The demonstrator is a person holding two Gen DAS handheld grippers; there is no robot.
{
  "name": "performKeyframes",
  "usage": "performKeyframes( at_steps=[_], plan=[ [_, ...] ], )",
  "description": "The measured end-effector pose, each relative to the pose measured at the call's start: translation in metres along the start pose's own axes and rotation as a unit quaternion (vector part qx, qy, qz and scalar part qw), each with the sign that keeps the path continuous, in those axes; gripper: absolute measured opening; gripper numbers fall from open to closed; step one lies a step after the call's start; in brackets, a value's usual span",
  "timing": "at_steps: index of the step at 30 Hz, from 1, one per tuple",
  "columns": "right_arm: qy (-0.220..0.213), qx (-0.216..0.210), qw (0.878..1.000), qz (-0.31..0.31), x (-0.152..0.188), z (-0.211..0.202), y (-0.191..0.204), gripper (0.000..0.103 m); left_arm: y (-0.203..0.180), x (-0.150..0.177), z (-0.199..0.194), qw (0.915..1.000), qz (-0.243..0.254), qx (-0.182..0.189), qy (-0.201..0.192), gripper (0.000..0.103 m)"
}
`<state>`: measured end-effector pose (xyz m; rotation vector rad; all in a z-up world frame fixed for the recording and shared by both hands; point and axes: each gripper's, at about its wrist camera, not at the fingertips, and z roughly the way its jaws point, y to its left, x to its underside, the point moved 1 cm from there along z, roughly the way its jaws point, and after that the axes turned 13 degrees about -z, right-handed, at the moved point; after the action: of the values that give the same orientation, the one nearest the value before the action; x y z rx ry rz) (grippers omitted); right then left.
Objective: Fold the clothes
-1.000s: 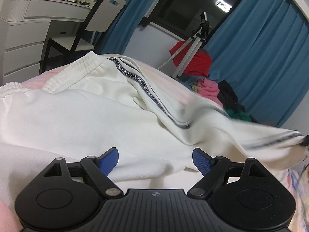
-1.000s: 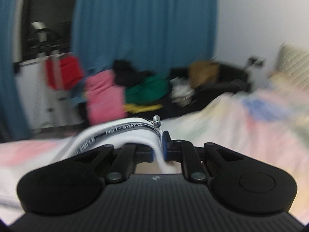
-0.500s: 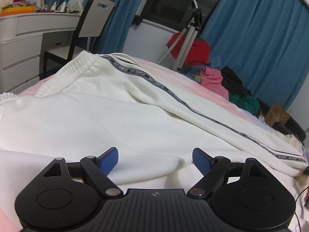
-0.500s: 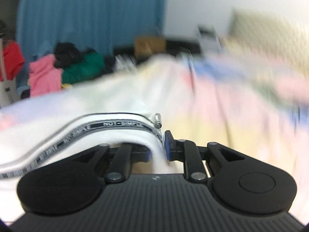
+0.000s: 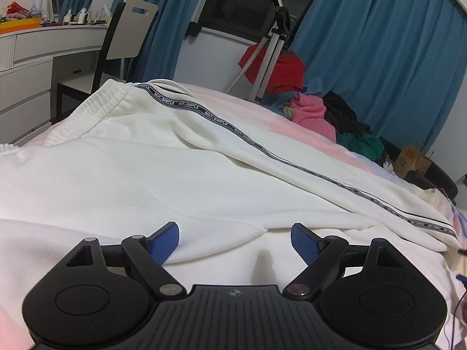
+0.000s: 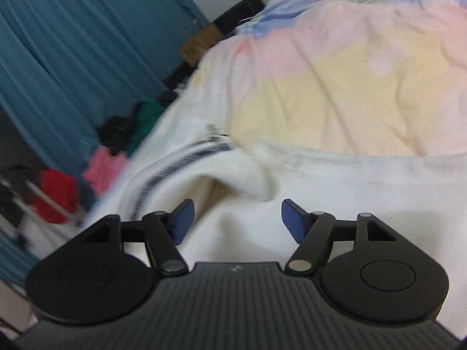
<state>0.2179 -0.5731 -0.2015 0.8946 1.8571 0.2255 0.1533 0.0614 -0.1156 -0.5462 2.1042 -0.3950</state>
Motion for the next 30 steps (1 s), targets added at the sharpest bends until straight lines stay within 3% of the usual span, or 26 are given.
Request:
performKeyframes(
  at_steps=[3,6,7,9,15,16,18,19,20,22,25,26,28,30],
  plan=[
    [0.022,-0.052,0.997,0.056,-0.003,0.004,0.005,0.070,-0.003,0.002,-0.007,1.0000,0.003,0.005,0.002,0.085],
    [0.053,-0.084,0.989,0.108,-0.005,0.023,0.004,0.077,-0.006,0.006,-0.012,0.9999,0.012,0.010,0.006,0.086],
    [0.063,-0.084,0.987,0.123,-0.006,0.033,0.003,0.083,-0.007,0.008,-0.013,0.9998,0.015,0.011,0.009,0.086],
    [0.067,-0.077,0.985,0.139,-0.009,0.051,0.001,0.083,-0.008,0.011,-0.013,0.9997,0.018,0.013,0.015,0.086],
    [0.020,-0.052,0.991,0.122,-0.041,0.093,0.016,0.083,-0.009,0.011,0.004,0.9996,0.019,0.005,0.021,0.086],
    [0.010,-0.055,0.991,0.125,-0.048,0.097,0.021,0.080,-0.009,0.011,0.008,0.9996,0.017,0.003,0.022,0.086],
    [-0.006,-0.060,0.992,0.111,-0.065,0.102,0.037,0.057,-0.008,0.009,0.016,0.9996,0.013,0.002,0.027,0.085],
    [-0.011,-0.047,0.996,0.075,-0.076,0.103,0.051,0.025,-0.008,0.009,0.018,0.9995,0.011,0.001,0.029,0.085],
    [-0.022,-0.045,0.998,0.040,-0.087,0.102,0.065,0.015,-0.008,0.008,0.020,0.9995,0.010,0.001,0.030,0.085],
    [-0.059,-0.072,0.996,-0.014,-0.108,0.093,0.089,0.013,-0.007,0.007,0.019,0.9995,0.009,0.002,0.030,0.085],
    [-0.126,-0.134,0.981,-0.059,-0.121,0.069,0.102,0.013,-0.007,0.007,0.013,0.9997,0.009,0.002,0.023,0.085],
    [-0.141,-0.134,0.978,-0.077,-0.118,0.064,0.097,0.013,-0.007,0.007,0.011,0.9997,0.009,0.002,0.021,0.085],
    [-0.122,-0.095,0.985,-0.072,-0.100,0.068,0.070,0.013,-0.008,0.007,0.008,0.9998,0.013,0.001,0.017,0.085],
    [-0.065,-0.047,0.996,-0.041,-0.076,0.085,0.034,0.013,-0.008,0.006,0.005,0.9997,0.020,-0.002,0.010,0.085]
  ],
)
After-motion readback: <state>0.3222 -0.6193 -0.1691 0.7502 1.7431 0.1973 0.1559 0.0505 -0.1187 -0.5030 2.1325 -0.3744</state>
